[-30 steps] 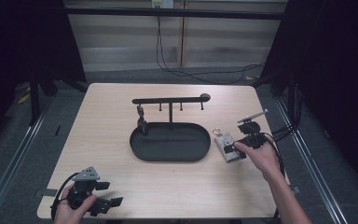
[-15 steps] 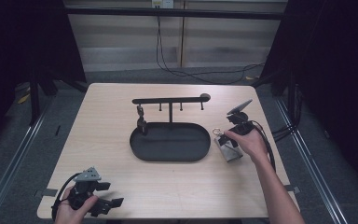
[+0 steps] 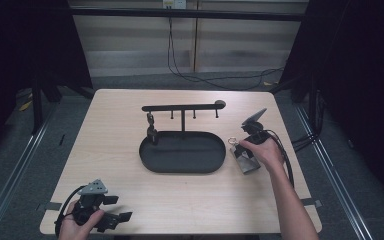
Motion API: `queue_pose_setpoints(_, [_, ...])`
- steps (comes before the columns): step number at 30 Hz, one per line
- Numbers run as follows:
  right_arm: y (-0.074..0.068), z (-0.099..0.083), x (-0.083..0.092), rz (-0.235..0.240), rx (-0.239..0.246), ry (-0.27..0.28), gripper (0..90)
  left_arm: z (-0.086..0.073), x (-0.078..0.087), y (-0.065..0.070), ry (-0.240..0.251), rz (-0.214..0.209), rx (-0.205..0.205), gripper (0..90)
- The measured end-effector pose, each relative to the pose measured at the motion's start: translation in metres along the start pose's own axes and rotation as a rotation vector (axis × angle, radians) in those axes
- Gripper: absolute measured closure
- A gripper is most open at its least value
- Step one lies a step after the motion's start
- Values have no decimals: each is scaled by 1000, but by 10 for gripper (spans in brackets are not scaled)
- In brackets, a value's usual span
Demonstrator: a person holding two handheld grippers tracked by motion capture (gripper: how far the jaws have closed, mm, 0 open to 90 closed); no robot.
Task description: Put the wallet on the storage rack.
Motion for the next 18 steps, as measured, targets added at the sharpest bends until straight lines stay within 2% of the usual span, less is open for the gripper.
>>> queue_pose_setpoints(3, [-1,-2,-6,1,1,-13,212,0,0,0,3,4,6,192])
queue_pose_setpoints(9, [-3,-3,-14,-42,16,-24,226,0,2,-4,17,19,19,192])
queue_pose_setpoints(13, [-3,-3,-15,-74,19,-23,266,0,2,-4,15,20,17,192])
queue_pose_setpoints(18, [-3,-2,-13,-77,3,-35,299,0,2,-4,12,17,19,192])
Point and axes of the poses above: each handheld gripper's, and its own axes: x roughly backward along the jaws, z roughly out of its top, y roughly to its right, the point moved 8 cm from there along -x, roughly forward along the jaws, and after that the axes turned 6 degrees about -x, right-handed, at the moved point
